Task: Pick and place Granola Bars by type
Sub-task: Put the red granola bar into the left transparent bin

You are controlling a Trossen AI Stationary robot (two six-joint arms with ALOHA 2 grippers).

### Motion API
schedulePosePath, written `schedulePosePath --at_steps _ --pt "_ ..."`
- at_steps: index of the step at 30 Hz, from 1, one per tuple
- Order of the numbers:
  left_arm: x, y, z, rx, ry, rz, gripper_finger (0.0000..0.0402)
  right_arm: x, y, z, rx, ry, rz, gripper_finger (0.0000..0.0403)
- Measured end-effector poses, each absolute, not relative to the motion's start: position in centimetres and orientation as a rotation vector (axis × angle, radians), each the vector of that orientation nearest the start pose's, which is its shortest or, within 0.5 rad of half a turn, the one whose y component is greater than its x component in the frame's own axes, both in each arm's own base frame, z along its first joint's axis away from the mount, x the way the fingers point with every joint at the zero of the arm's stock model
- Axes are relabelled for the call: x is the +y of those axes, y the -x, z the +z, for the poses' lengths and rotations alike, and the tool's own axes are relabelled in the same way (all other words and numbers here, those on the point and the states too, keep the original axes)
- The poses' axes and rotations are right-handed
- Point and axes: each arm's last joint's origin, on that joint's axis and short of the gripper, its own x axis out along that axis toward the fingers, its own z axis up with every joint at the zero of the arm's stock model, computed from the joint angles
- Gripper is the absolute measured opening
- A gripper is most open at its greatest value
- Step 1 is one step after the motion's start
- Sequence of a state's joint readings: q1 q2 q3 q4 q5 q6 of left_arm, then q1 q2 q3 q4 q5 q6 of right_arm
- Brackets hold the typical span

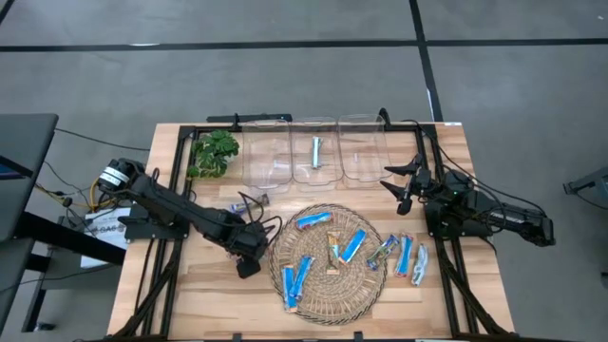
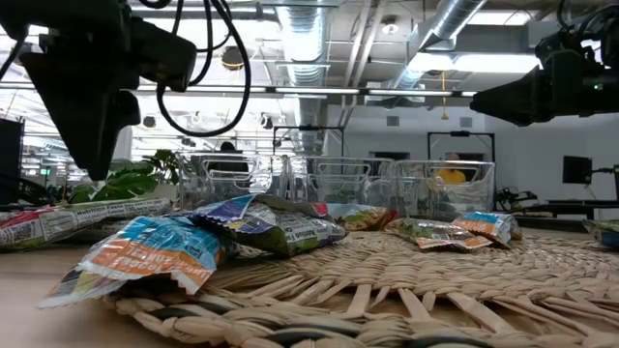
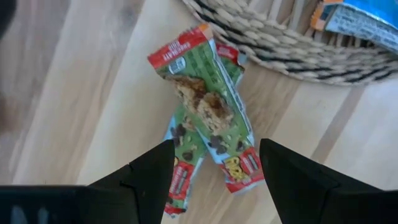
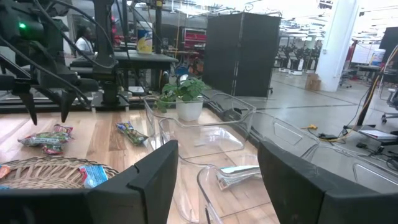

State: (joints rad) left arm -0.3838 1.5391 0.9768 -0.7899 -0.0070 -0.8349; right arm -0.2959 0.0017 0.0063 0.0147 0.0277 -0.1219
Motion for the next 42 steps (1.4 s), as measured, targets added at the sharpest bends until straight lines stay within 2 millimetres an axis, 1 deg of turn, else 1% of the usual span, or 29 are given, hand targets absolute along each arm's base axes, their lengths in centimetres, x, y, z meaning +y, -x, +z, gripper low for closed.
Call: schedulePosePath --at_steps 7,12,14,18,27,30,38,42 --pt "-10.4 -25.3 19.2 1.334 0.414 0.264 0.0228 -2.9 -9.3 16.7 0.001 0.124 -0.324 0.0215" --pt "-11.1 -26.2 17.6 1.361 0.421 0.237 0.0228 -2.9 -9.3 16.7 0.000 0.124 -0.324 0.0215" --pt "-11.3 -26.5 16.8 1.370 0.395 0.227 0.0228 -2.9 -9.3 16.7 0.001 0.124 -0.324 0.0215" --pt "-11.3 -26.7 16.1 1.372 0.353 0.253 0.0228 -2.9 -9.3 16.7 0.001 0.124 -0.324 0.0215" --pt "-11.2 -26.8 16.0 1.350 0.317 0.279 0.0223 -2.9 -9.3 16.7 0.001 0.124 -0.324 0.0215" --pt "-11.2 -26.8 16.0 1.353 0.314 0.272 0.0202 -2.9 -9.3 16.7 0.001 0.123 -0.324 0.0215" --pt "-11.2 -26.8 16.0 1.355 0.299 0.259 0.0108 -2.9 -9.3 16.7 0.001 0.124 -0.324 0.0215" --pt "-11.2 -26.8 16.0 1.355 0.302 0.254 0.0072 -2.9 -9.3 16.7 0.001 0.124 -0.324 0.0215"
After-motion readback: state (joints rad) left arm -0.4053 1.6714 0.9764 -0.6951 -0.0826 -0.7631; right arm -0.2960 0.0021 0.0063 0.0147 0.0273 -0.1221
